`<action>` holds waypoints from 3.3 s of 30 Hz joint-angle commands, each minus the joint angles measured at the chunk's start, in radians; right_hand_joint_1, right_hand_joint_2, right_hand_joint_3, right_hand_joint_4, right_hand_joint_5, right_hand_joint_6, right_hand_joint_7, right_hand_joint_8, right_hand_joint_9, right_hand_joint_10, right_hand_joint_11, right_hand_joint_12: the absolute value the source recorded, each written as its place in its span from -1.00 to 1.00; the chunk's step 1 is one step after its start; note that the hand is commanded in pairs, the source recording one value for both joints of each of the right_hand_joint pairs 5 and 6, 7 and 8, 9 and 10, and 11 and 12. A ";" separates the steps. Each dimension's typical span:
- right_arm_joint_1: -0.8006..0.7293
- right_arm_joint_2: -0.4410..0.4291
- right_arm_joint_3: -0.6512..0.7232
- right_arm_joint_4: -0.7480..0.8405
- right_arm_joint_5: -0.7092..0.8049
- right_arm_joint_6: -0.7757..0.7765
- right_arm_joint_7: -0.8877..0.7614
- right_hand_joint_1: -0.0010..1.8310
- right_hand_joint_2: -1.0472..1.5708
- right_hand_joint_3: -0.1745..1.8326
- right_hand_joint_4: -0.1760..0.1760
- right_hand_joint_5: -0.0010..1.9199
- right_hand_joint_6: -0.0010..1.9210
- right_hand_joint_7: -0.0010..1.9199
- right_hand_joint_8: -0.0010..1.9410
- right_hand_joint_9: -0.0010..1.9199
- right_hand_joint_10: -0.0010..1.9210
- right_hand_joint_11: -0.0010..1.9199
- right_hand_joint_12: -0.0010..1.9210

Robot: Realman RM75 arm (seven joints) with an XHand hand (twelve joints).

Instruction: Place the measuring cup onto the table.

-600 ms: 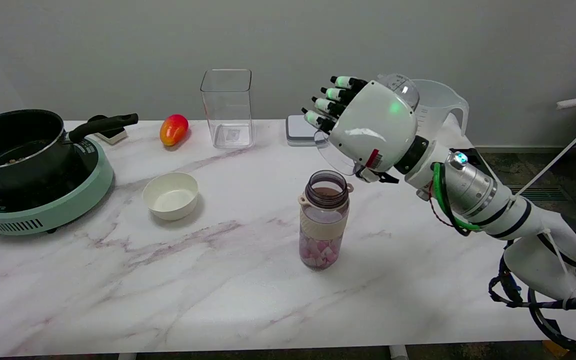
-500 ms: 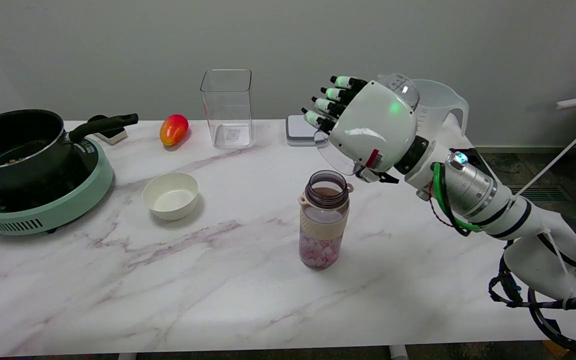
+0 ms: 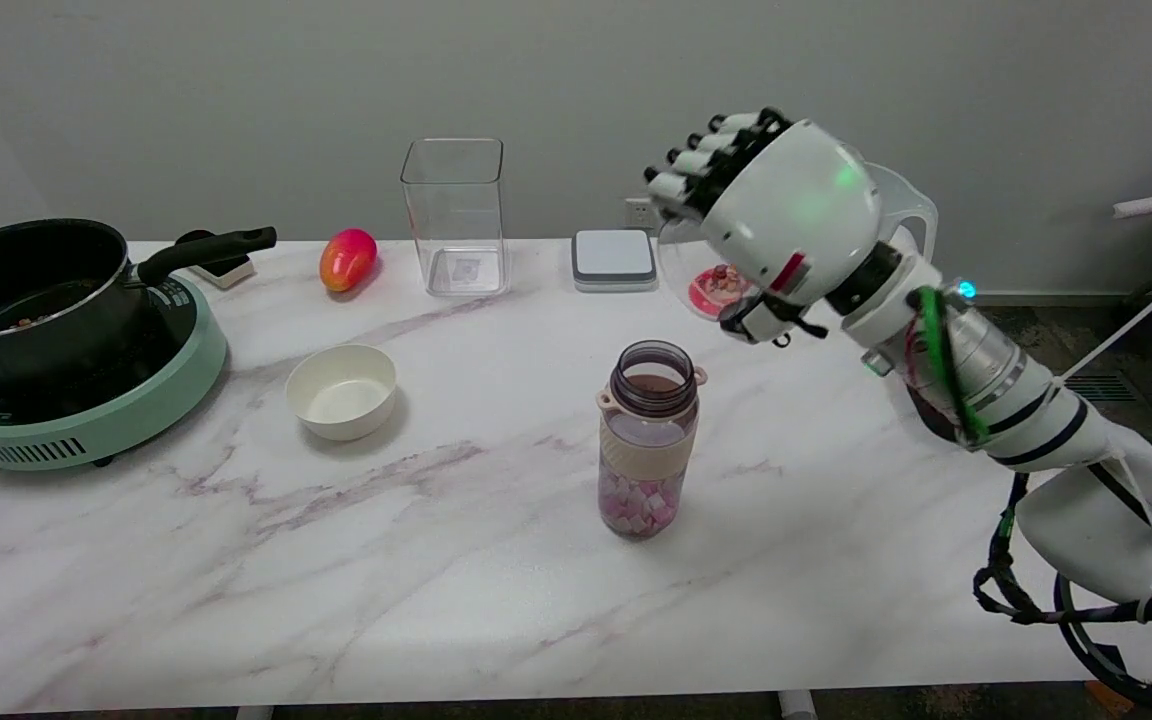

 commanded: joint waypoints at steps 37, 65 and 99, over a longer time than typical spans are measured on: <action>0.626 -0.161 -0.560 -1.323 0.855 0.431 1.054 0.64 0.67 -0.28 0.00 0.62 0.62 0.66 0.64 0.58 0.58 0.36 0.36; 0.691 -0.214 -0.588 -1.207 0.625 0.278 0.977 0.64 0.65 -0.28 0.00 0.62 0.62 0.66 0.64 0.57 0.57 0.36 0.36; 0.703 -0.299 -0.612 -1.304 0.737 0.181 0.758 0.60 0.67 -0.33 0.00 0.62 0.62 0.64 0.63 0.54 0.54 0.35 0.34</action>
